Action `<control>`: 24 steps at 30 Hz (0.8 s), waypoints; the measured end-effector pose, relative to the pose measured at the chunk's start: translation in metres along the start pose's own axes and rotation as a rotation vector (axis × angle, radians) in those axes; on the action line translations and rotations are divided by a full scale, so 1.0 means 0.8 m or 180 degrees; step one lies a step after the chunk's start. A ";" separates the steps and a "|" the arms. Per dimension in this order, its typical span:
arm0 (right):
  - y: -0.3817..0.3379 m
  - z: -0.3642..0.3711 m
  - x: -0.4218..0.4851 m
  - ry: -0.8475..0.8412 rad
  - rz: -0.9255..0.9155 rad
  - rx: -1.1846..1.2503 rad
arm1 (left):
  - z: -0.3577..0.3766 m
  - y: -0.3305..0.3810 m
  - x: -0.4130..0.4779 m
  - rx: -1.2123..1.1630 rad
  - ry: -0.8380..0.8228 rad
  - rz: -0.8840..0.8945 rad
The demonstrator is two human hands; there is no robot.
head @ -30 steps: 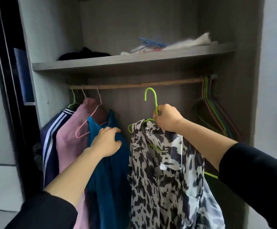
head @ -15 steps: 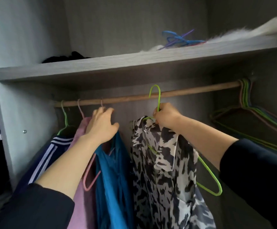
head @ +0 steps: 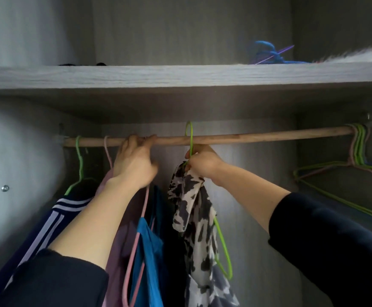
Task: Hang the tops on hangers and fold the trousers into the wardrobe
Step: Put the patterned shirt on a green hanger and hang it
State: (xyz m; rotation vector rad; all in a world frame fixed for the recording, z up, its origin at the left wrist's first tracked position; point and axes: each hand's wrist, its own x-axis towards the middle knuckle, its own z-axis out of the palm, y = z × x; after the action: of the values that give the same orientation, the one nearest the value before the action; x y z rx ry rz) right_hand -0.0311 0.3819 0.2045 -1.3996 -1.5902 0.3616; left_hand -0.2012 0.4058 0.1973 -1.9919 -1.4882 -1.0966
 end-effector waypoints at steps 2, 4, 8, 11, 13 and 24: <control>-0.001 0.011 0.004 -0.0047 -0.0026 0.0008 | 0.002 0.001 0.002 0.0013 0.0038 -0.0051; 0.003 0.021 0.006 -0.0127 -0.0048 0.0009 | 0.004 0.005 0.002 0.0061 0.0062 -0.0106; 0.018 0.039 0.005 -0.0282 -0.0137 -0.0059 | 0.004 0.007 0.000 0.0086 0.0053 -0.0136; 0.025 0.038 0.008 -0.0304 -0.0269 -0.0152 | 0.001 0.010 -0.002 0.0081 -0.0005 -0.0174; 0.030 0.029 0.009 -0.0289 -0.0414 -0.0260 | -0.004 0.014 -0.001 0.0101 -0.0088 -0.0216; 0.102 -0.084 -0.015 0.0149 -0.0880 -0.1608 | 0.008 0.132 0.008 -0.0231 -0.0148 -0.0054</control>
State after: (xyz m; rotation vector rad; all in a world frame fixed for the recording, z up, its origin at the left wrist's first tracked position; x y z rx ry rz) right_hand 0.0698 0.3716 0.1727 -1.5091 -1.8859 -0.2549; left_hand -0.0993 0.3785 0.2113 -2.0707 -1.5112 -1.1337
